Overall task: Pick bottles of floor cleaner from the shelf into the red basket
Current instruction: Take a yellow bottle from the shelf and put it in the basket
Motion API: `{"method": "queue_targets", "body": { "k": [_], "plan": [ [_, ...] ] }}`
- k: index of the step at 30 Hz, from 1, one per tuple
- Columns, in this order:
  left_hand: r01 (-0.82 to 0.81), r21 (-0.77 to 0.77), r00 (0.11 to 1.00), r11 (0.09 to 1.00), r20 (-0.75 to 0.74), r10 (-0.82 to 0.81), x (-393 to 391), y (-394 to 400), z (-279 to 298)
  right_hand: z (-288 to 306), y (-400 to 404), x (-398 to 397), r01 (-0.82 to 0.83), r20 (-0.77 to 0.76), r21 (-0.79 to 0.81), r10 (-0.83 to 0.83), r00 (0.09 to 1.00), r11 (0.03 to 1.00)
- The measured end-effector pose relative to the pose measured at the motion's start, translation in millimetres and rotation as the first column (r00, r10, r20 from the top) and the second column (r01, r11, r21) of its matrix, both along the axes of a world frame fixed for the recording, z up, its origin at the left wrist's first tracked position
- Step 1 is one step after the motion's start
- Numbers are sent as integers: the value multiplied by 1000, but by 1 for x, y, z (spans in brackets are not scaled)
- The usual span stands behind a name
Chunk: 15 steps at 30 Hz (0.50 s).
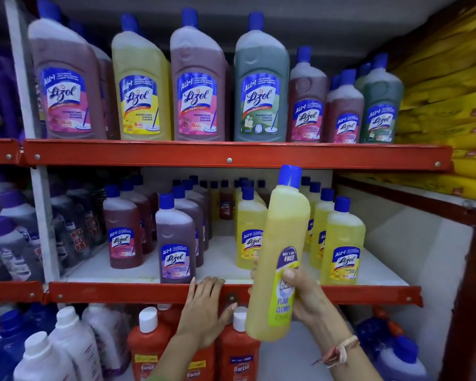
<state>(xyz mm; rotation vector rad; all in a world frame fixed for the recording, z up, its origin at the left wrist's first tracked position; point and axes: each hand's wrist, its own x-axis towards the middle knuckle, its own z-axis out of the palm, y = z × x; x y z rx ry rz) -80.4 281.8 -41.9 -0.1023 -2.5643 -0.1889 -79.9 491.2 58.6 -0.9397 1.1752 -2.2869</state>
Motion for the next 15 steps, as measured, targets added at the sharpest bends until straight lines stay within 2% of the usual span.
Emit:
{"method": "queue_targets", "body": {
  "k": [3, 5, 8, 11, 15],
  "plan": [
    [-4, 39, 1000, 999, 17, 3, -2, -1, -4, -11, 2, -3, -270, -48, -35, 269, 962, 962],
    [-3, 38, 1000, 999, 19, 3, -2, -3, -5, -13, 0, 1, -330, -76, -11, 328, 942, 944],
    [-16, 3, 999, 1000, 43, 16, -4, -3, -7, -15, 1, 5, -352, -77, -11, 350, 934, 936],
    [-15, 17, 998, 1000, 62, 14, -4, -4, -6, -14, 3, 5, -306, -38, 18, 306, 951, 952],
    [-13, -7, 998, 1000, 62, 13, -4, -5, -6, -16, 3, 3, -263, -61, 59, 267, 962, 963]
  ]
}}
